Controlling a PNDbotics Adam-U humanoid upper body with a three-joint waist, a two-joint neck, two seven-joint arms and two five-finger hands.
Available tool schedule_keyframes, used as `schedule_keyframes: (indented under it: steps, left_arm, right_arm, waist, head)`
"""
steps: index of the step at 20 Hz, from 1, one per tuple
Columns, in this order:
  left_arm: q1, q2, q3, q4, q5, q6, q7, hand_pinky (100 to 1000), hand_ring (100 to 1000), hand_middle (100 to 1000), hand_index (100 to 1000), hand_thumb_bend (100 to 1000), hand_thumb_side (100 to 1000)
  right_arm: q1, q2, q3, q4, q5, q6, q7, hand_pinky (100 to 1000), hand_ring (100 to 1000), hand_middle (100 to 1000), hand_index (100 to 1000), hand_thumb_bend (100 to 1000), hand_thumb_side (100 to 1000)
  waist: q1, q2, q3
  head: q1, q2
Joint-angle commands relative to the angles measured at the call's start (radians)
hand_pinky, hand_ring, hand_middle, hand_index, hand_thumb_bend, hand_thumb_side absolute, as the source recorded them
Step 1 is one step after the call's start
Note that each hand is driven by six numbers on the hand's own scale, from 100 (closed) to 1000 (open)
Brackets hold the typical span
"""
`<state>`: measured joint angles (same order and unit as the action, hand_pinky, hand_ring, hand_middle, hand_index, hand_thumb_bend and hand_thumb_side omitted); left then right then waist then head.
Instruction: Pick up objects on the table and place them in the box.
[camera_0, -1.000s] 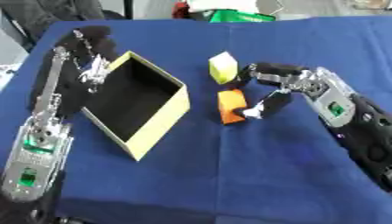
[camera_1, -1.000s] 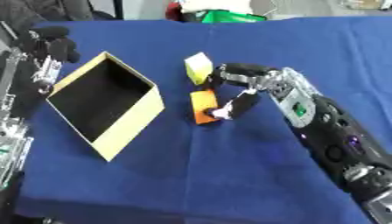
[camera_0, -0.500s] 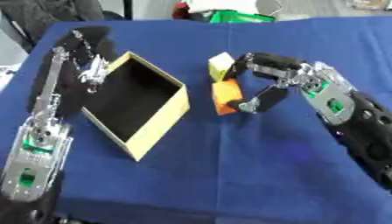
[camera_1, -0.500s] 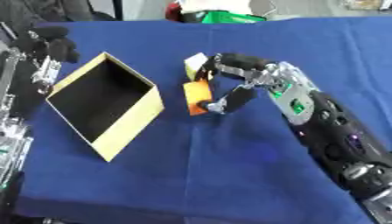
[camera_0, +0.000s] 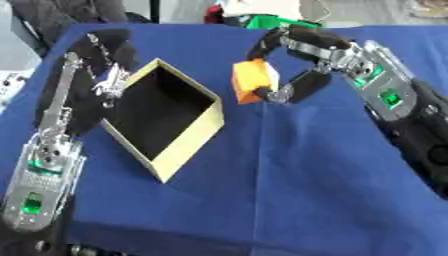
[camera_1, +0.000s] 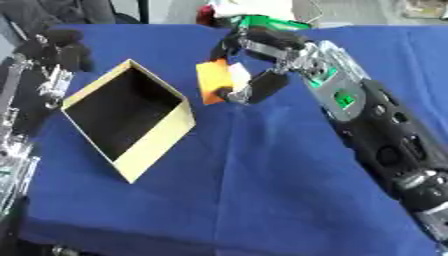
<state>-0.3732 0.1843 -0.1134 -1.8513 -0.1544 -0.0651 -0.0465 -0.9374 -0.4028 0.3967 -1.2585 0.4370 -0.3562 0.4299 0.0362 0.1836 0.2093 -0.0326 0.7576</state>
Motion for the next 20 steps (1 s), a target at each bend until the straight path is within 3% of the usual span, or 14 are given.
schedule_keyframes:
  steps: [1, 8, 13, 15, 17, 20]
  left_arm:
    - [-0.026, -0.002, -0.004, -0.029, 0.012, -0.006, -0.007, 621, 585, 568, 753, 272, 589]
    - [-0.071, -0.029, -0.021, -0.049, 0.023, -0.011, -0.024, 622, 585, 569, 754, 275, 581]
    - [-0.082, -0.042, -0.025, -0.055, 0.029, -0.01, -0.03, 622, 584, 569, 754, 276, 581]
    - [-0.084, -0.044, -0.027, -0.054, 0.032, -0.01, -0.033, 622, 584, 569, 754, 276, 582]
    - [-0.086, -0.045, -0.03, -0.054, 0.031, -0.009, -0.036, 622, 584, 569, 754, 276, 583]
    - [-0.085, -0.046, -0.031, -0.052, 0.03, -0.009, -0.039, 622, 584, 569, 754, 277, 584]
  right_arm:
    - [-0.04, -0.011, -0.02, -0.011, 0.002, 0.006, -0.007, 769, 796, 407, 610, 191, 344]
    - [-0.072, 0.046, -0.004, 0.046, 0.045, -0.01, 0.018, 771, 801, 422, 626, 184, 363]
    - [-0.065, 0.097, 0.007, 0.115, 0.1, -0.034, 0.044, 772, 804, 430, 633, 179, 372]
    - [-0.06, 0.114, 0.01, 0.142, 0.122, -0.046, 0.049, 778, 812, 478, 691, 204, 388]
    - [-0.057, 0.122, 0.012, 0.155, 0.143, -0.06, 0.049, 788, 831, 595, 821, 244, 425]
    - [-0.053, 0.127, 0.013, 0.158, 0.163, -0.074, 0.048, 799, 854, 723, 896, 296, 463]
  waist:
    - [-0.002, -0.019, 0.019]
    - [-0.014, -0.001, 0.111]
    - [-0.009, 0.007, 0.144]
    - [-0.006, 0.009, 0.14]
    - [-0.004, 0.009, 0.131]
    - [-0.003, 0.007, 0.117]
  head:
    - [-0.026, -0.018]
    - [-0.105, -0.04]
    - [-0.136, -0.04]
    - [-0.14, -0.042]
    - [-0.14, -0.044]
    - [-0.137, -0.045]
